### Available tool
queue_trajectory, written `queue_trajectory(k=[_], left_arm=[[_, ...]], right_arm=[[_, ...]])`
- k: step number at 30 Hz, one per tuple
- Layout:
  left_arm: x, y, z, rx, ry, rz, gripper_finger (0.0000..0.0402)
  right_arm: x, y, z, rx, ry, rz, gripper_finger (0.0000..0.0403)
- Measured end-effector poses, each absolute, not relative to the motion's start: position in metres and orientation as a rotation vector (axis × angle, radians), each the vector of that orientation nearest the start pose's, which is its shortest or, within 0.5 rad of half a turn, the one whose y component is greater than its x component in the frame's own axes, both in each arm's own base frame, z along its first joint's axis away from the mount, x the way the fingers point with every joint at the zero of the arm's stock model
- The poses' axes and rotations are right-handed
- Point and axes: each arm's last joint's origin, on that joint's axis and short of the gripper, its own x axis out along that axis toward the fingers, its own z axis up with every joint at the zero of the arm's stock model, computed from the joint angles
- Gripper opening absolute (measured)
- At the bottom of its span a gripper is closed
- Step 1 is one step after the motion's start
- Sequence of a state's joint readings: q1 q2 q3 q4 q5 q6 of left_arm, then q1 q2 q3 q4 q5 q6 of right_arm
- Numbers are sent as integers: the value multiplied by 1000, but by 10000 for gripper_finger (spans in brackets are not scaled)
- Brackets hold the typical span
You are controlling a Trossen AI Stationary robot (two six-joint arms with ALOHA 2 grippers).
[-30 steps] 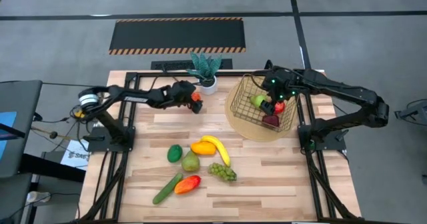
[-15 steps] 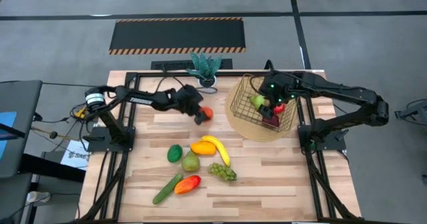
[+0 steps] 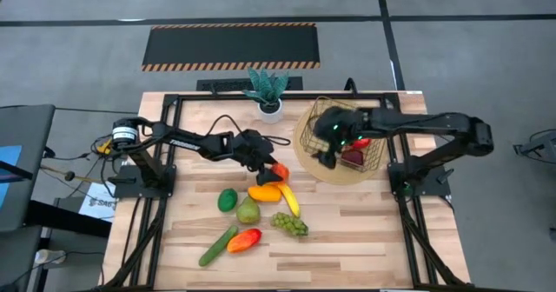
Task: Build produce basket
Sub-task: Put the orange pumpkin into the wire basket
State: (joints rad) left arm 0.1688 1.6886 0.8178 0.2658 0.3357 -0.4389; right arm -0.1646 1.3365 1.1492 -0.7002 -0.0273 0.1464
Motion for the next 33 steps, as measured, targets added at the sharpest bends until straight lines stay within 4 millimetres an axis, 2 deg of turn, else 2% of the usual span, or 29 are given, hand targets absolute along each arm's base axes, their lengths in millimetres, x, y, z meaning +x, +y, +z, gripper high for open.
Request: queue_trajectory(k=[4,10,15,18,22,27,33], left_arm=[[335,44,174,-660,527,-176,398],[335,60,180,-719,463,-184,399],[332,72,180,-773,460,-145,399],[331,75,181,-803,458,-156,399],[327,80,191,-833,445,-200,399],[320,81,210,-821,406,-236,399],[308,80,230,-803,388,-233,399]], right_arm=[[283,-21,294,22,846,-38,386],[291,2,300,-210,756,67,382],[293,9,290,-193,820,82,382],[299,11,280,-207,861,96,381],[312,7,256,-218,947,100,380],[324,1,225,-206,1069,90,380],[338,-1,198,-220,1119,113,380]])
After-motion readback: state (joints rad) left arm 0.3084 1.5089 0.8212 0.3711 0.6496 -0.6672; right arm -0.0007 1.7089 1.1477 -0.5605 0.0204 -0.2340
